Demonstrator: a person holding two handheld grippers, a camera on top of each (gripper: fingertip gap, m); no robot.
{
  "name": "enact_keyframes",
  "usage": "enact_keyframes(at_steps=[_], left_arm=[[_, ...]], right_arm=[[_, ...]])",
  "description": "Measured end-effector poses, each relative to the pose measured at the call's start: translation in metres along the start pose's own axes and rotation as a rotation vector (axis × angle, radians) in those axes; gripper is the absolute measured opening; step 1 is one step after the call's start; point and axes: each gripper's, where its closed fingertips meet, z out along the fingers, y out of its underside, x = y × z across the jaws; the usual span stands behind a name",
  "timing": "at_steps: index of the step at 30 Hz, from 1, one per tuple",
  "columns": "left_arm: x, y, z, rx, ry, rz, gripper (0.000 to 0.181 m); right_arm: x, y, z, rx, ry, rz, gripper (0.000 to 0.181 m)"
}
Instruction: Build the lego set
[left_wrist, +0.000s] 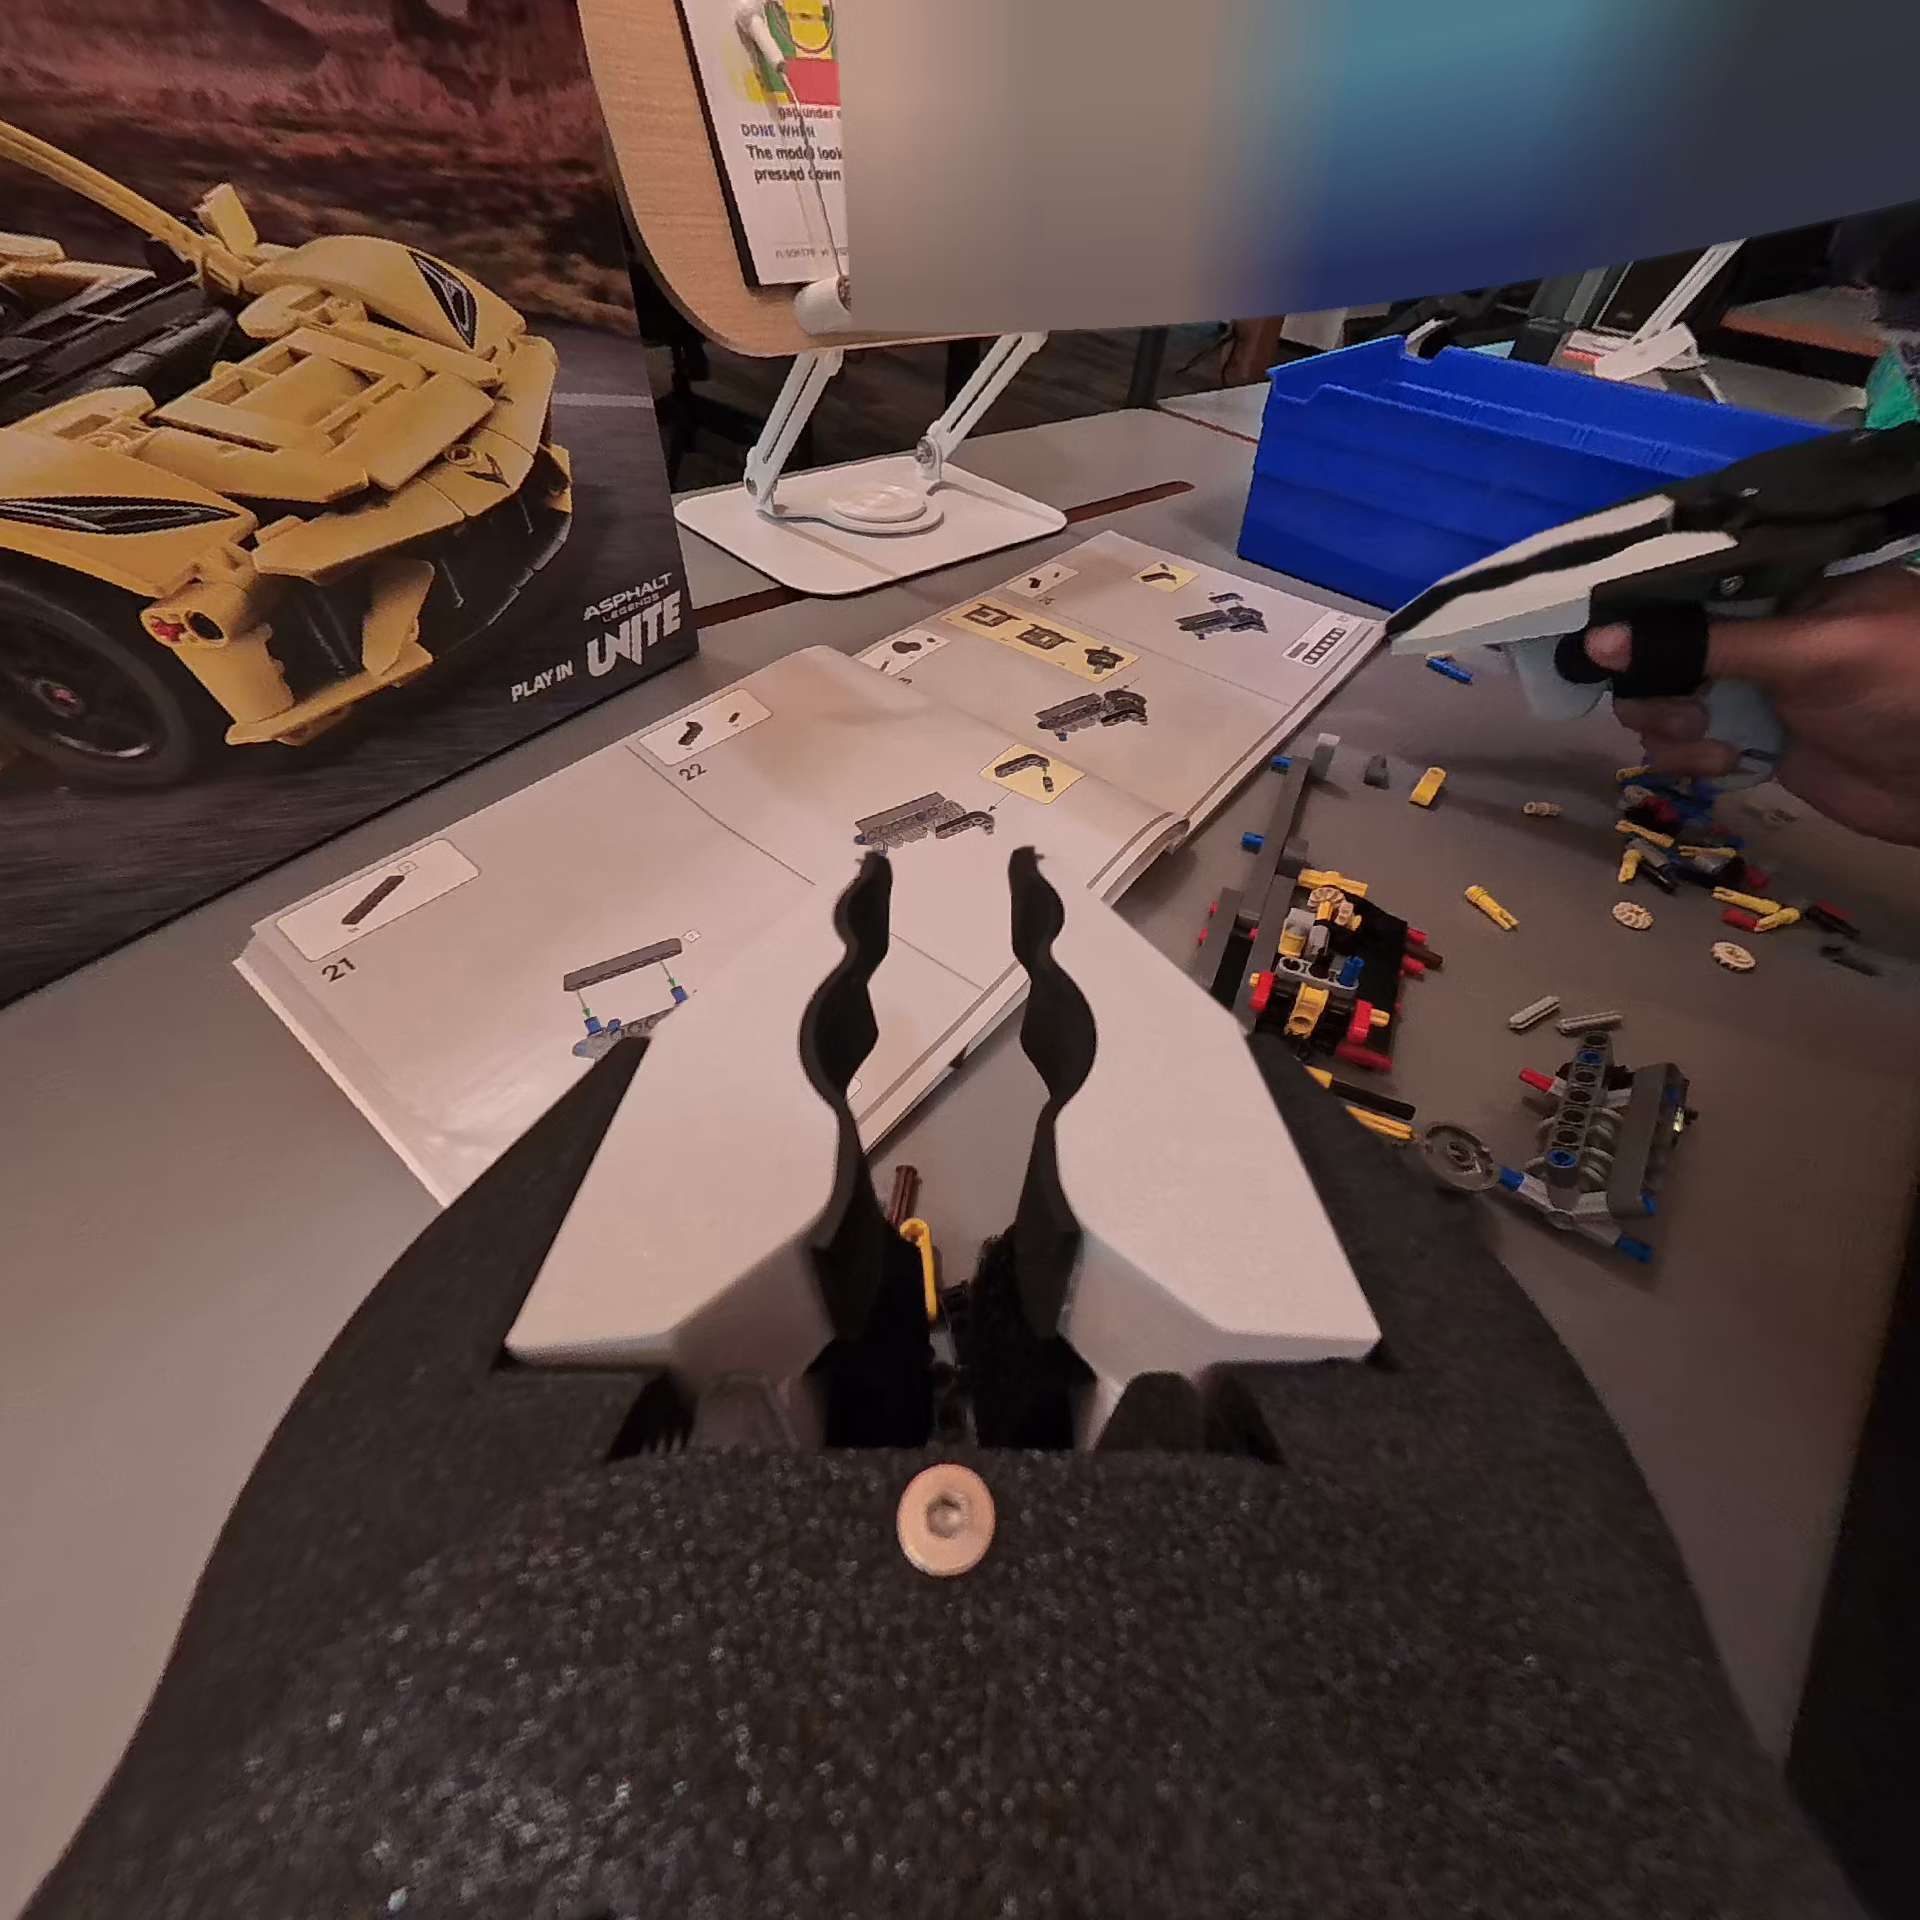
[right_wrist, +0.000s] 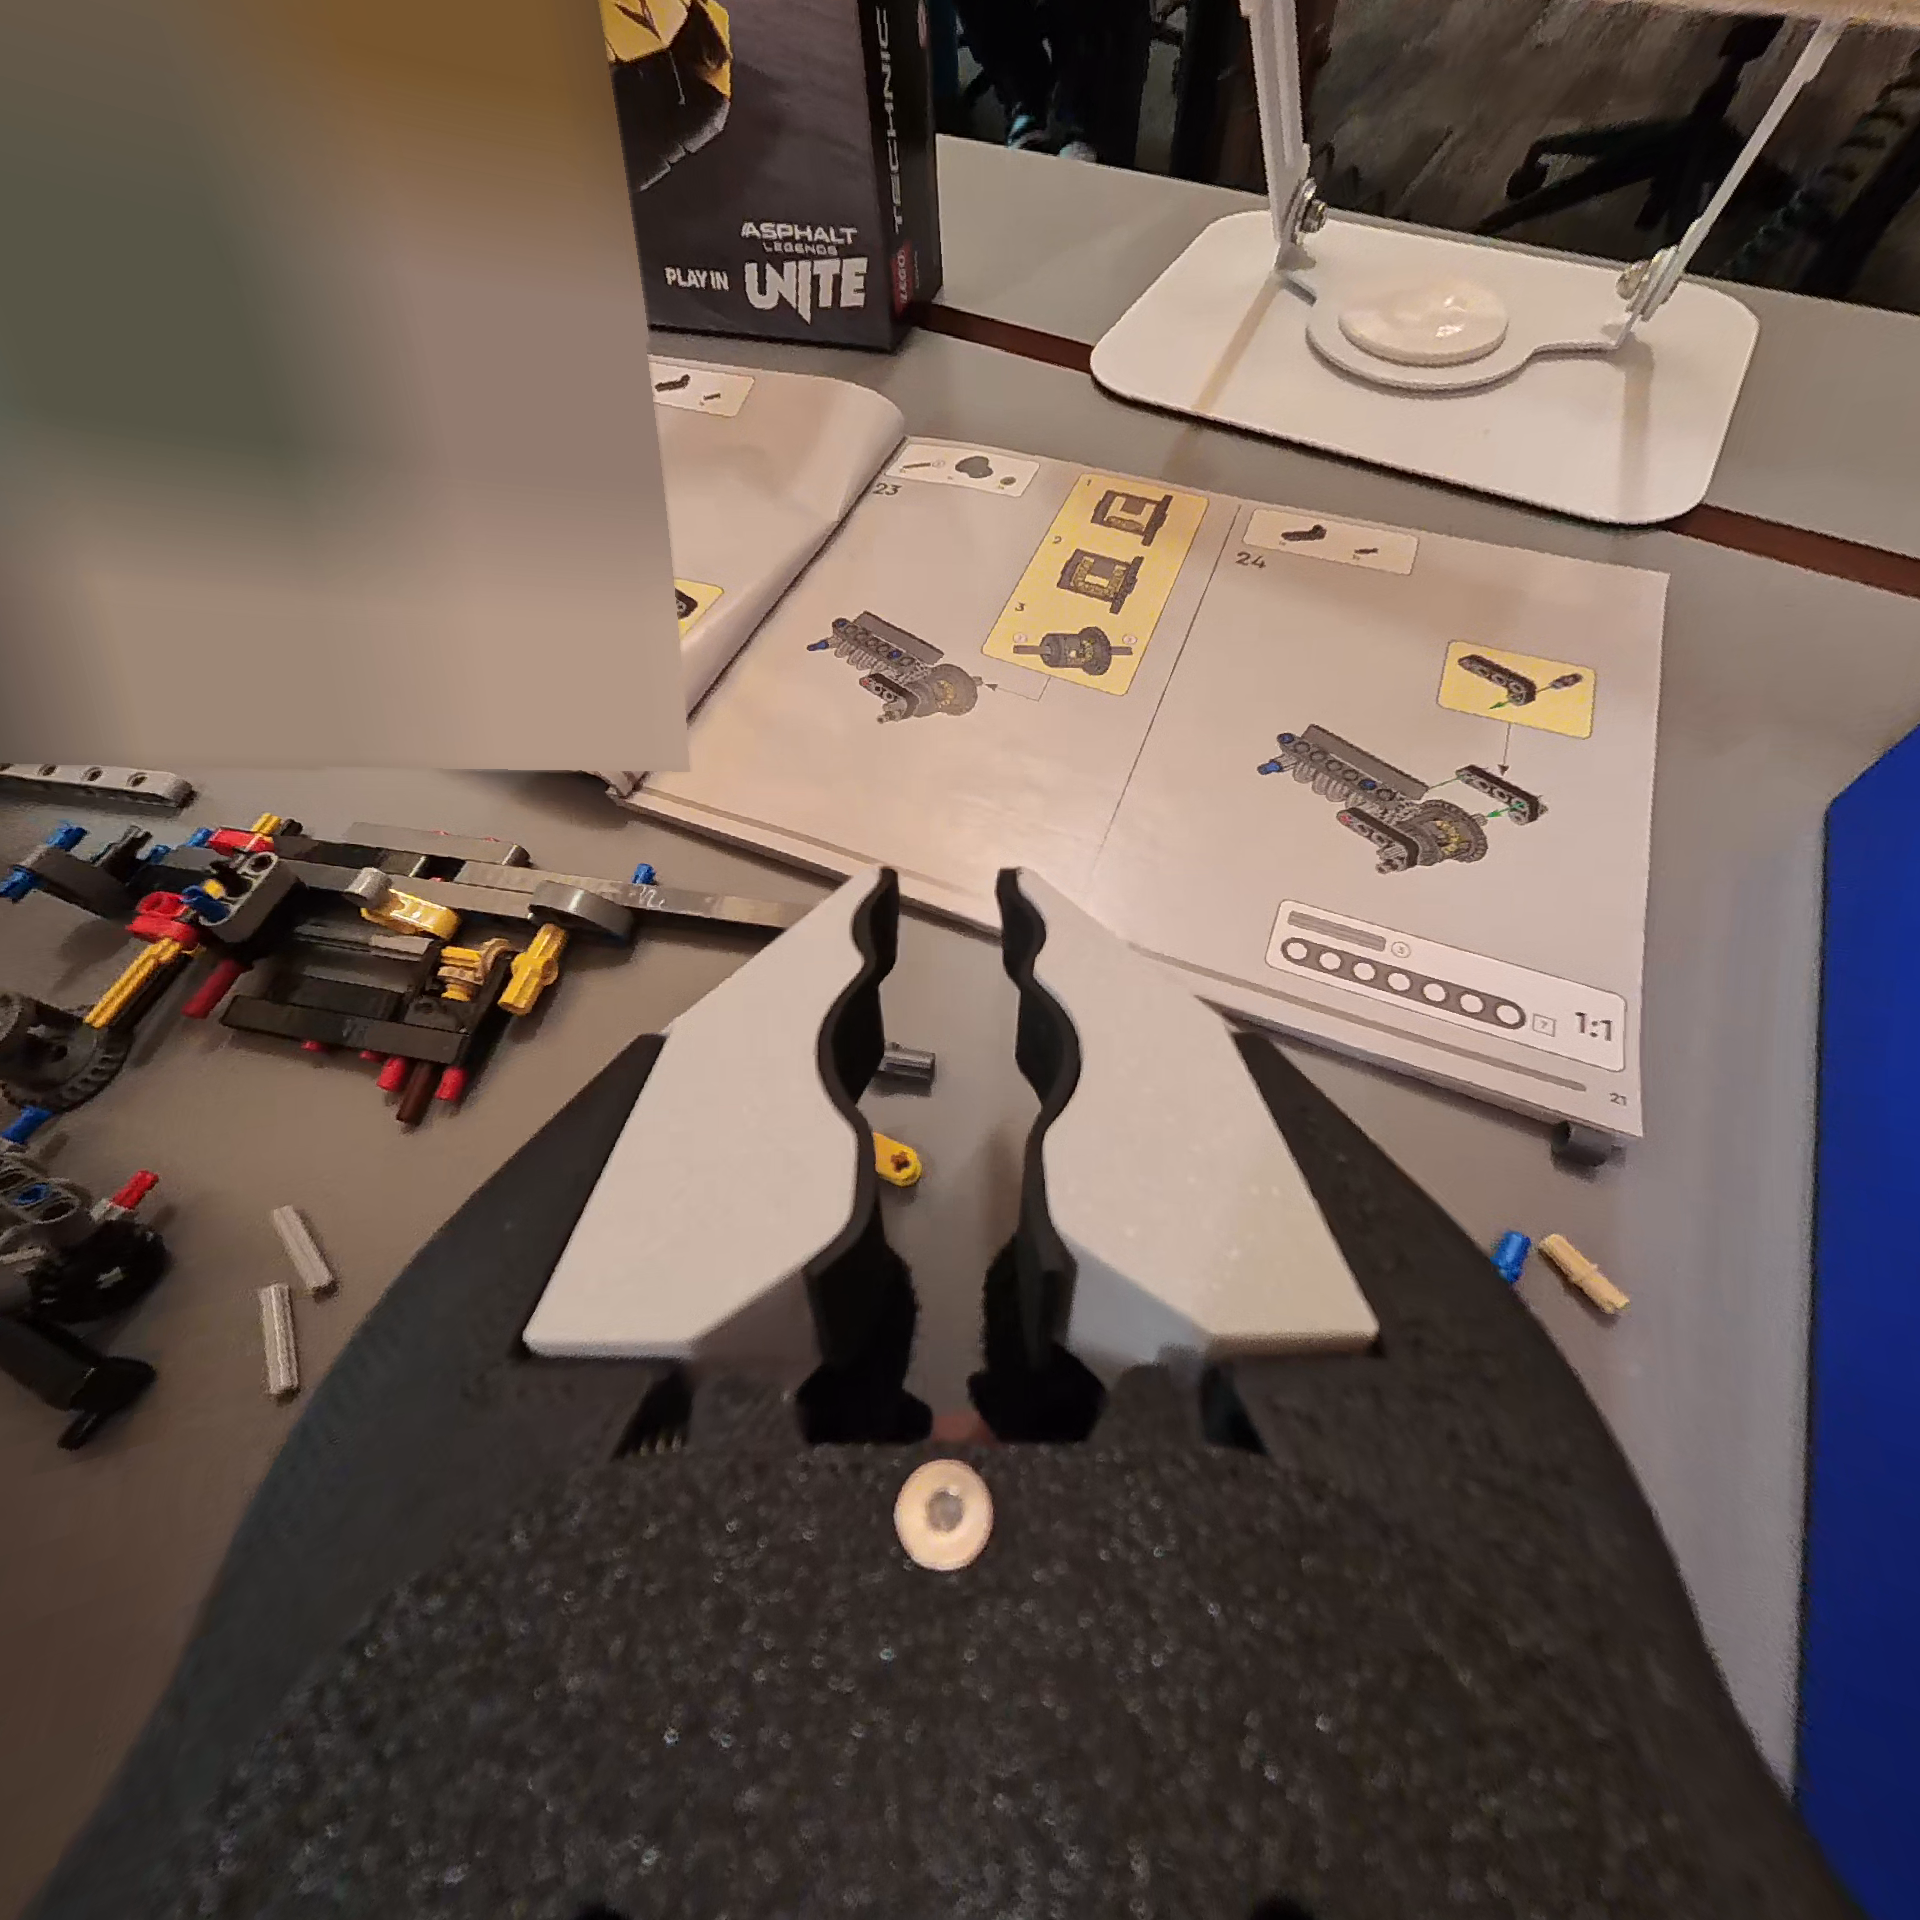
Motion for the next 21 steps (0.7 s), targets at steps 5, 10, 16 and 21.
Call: enact_keyframes(at_steps=[5, 10, 16, 21], left_arm=[[0.000, -0.004, -0.003, 0.025, -0.009, -0.007, 0.022], [0.004, -0.001, -0.006, 0.022, -0.039, 0.037, 0.021], [0.012, 0.000, -0.007, 0.029, -0.027, 0.032, 0.020], [0.014, 0.002, -0.006, 0.017, -0.034, 0.055, 0.020]], right_arm=[[0.017, -0.009, -0.017, 0.030, 0.085, -0.028, 0.020], [0.061, 0.007, -0.062, -0.087, 0.287, -0.160, 0.016], [0.071, 0.044, -0.109, -0.216, 0.282, -0.105, 0.018], [0.036, 0.086, -0.126, -0.267, 0.100, -0.013, 0.020]])
